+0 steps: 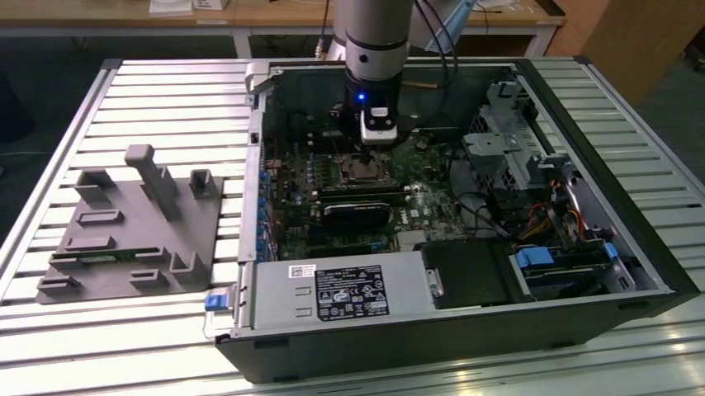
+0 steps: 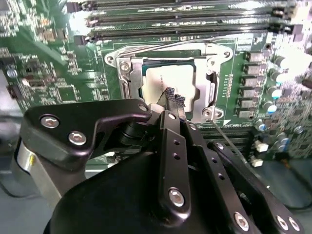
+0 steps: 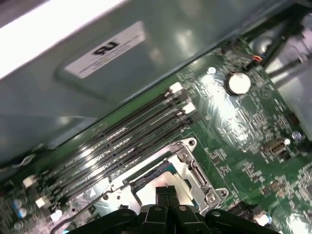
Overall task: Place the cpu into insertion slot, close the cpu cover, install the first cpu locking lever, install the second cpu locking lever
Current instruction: 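Close the cpu cover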
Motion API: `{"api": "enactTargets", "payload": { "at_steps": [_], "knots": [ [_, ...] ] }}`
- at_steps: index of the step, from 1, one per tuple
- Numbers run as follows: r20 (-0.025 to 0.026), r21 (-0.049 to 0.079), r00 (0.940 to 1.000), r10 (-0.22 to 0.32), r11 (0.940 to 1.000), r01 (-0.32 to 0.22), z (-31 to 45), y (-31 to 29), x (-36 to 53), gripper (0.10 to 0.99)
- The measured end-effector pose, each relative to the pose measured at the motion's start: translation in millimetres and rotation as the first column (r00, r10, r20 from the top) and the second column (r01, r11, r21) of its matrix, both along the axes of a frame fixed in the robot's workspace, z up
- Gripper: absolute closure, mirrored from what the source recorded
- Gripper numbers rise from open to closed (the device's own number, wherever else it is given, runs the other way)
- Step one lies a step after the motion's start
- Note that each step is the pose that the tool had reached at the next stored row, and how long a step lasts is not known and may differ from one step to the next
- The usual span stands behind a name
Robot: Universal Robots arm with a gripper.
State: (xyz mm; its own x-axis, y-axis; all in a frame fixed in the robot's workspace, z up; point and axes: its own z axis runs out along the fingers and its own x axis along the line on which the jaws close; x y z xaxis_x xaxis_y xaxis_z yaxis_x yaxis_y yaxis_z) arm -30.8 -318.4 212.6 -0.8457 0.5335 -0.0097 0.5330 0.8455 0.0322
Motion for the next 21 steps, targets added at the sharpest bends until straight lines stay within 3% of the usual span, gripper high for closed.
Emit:
{"api": "enactTargets", "payload": {
  "at_steps": [5, 10, 15, 21],
  "knots": [
    [0.0000, 0.000, 0.9961, 0.088, 0.9961, -0.088, -0.2, 0.0, 0.0, 0.980],
    [0.0000, 0.000, 0.9842, 0.177, 0.9842, -0.177, -0.5, 0.0, 0.0, 0.980],
    [0.0000, 0.000, 0.9641, 0.266, 0.9641, -0.266, -0.9, 0.0, 0.0, 0.980],
    [-0.0001, 0.000, 0.9292, 0.369, 0.9292, -0.369, -1.3, 0.0, 0.0, 0.980]
  ]
}}
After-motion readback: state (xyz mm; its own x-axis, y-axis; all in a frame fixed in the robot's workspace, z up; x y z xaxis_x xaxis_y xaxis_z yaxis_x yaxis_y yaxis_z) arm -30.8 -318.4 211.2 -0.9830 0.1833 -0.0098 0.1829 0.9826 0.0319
